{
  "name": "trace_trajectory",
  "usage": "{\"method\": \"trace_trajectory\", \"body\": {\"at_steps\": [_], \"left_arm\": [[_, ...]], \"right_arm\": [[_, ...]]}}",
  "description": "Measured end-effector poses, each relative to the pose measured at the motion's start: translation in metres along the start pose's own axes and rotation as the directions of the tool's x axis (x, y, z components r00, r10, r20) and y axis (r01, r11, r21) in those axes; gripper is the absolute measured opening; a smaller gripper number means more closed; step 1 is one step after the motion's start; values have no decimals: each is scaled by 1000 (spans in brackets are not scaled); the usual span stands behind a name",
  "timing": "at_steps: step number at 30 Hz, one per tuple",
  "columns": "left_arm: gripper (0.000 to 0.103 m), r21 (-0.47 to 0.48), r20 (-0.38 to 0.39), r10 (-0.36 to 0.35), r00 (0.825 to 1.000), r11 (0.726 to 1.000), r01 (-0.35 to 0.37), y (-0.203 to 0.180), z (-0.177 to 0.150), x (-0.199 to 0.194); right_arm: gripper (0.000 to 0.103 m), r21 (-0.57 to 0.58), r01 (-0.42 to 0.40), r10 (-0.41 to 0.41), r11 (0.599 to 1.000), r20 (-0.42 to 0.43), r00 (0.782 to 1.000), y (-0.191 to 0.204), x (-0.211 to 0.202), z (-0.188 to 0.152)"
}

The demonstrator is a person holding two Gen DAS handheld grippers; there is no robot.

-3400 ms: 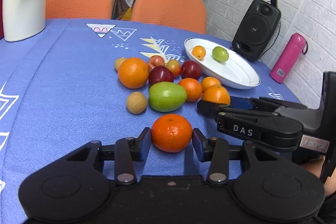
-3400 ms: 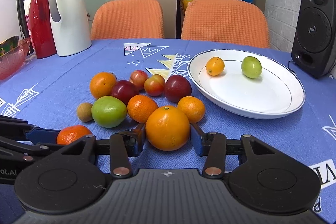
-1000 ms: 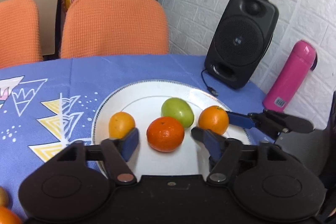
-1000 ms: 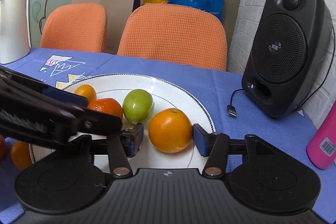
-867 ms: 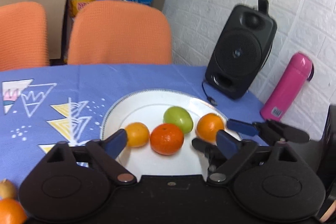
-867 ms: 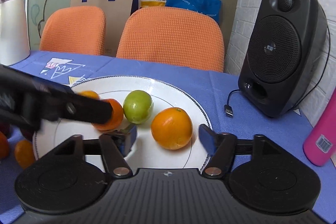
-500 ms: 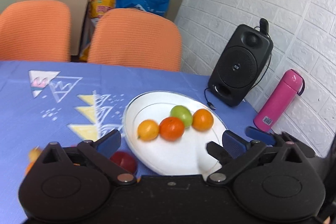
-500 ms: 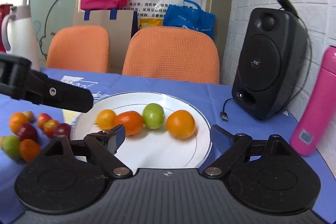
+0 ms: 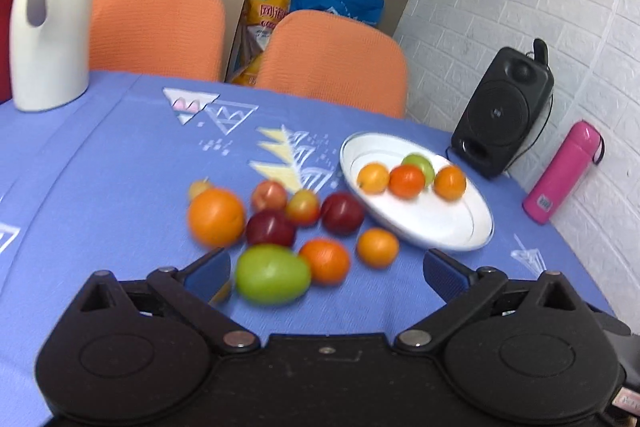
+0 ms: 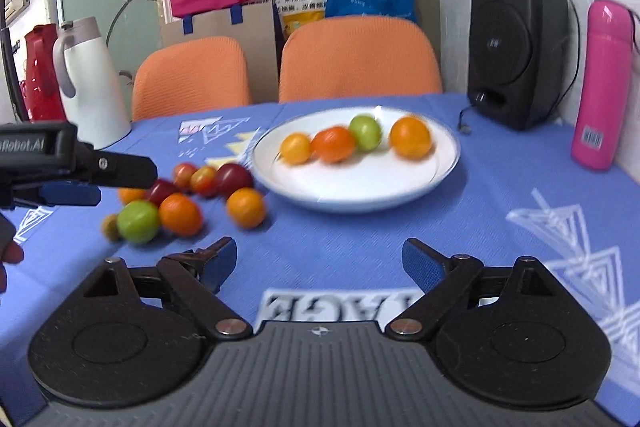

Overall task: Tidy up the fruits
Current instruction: 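Withdraw both open tools from the plate toward the remaining fruits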

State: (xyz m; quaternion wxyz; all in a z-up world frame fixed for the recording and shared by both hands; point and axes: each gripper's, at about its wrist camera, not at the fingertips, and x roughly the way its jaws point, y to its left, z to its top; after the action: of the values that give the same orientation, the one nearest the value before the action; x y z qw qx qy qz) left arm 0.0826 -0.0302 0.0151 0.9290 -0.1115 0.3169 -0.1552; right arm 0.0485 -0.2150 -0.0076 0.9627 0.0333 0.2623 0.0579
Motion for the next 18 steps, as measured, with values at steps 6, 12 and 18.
{"method": "trace_trajectory", "body": {"at_steps": [6,12,18], "left_arm": [[103,3,-19,10,1000,1000,-10,13,-22,-15],[103,12,-19,13,1000,1000,-12,23,-32,-25],[103,11,7,9,1000,1000,-9,35,-34,-37]], "right_arm": [[103,-25,-41,40,999,-37,999,24,-1,-12],[103,-33,-58,56,998,-60,997,37,-3,-20],[103,-36,-56,55,998,-41,998,48,-6,-19]]}}
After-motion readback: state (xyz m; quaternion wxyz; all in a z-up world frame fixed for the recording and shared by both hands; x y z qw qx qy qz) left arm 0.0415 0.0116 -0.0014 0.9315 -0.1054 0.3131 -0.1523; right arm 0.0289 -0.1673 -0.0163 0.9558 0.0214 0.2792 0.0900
